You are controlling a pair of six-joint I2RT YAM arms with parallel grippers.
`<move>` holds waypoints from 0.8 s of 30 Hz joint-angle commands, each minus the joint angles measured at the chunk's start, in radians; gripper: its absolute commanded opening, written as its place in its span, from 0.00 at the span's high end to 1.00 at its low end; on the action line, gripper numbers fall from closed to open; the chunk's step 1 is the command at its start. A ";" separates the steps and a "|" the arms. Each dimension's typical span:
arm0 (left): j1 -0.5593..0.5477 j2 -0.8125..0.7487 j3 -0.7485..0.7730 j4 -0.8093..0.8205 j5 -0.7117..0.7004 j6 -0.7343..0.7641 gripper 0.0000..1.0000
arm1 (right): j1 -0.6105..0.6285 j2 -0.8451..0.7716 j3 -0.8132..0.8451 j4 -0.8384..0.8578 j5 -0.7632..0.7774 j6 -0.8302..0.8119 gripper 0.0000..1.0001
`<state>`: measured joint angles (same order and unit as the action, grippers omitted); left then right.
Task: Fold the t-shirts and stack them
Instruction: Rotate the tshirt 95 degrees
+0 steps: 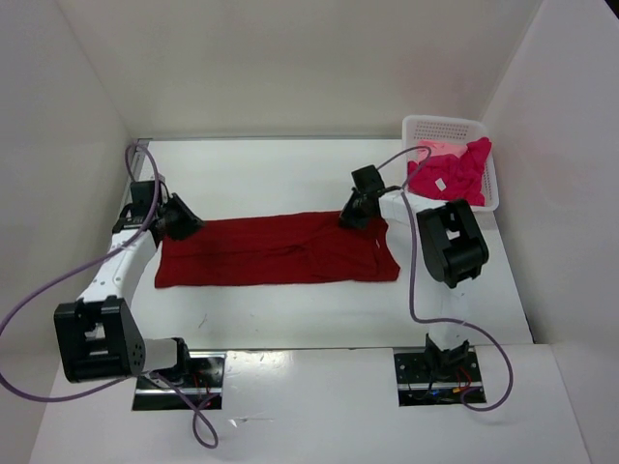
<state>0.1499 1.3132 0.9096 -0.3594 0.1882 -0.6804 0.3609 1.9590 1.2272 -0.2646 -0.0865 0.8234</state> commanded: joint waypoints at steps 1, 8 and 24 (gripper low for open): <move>-0.047 -0.109 0.013 -0.005 0.067 0.023 0.70 | 0.013 0.159 0.204 -0.005 0.031 0.037 1.00; -0.119 -0.135 0.008 -0.065 0.115 0.045 0.70 | 0.090 0.633 1.169 -0.214 -0.019 0.059 1.00; -0.141 -0.098 0.115 -0.069 0.208 0.101 0.70 | 0.250 0.517 1.891 -0.802 0.123 -0.184 0.73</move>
<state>0.0132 1.2113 0.9632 -0.4663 0.3570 -0.6018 0.5587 2.6992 2.9832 -0.8525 -0.0431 0.7330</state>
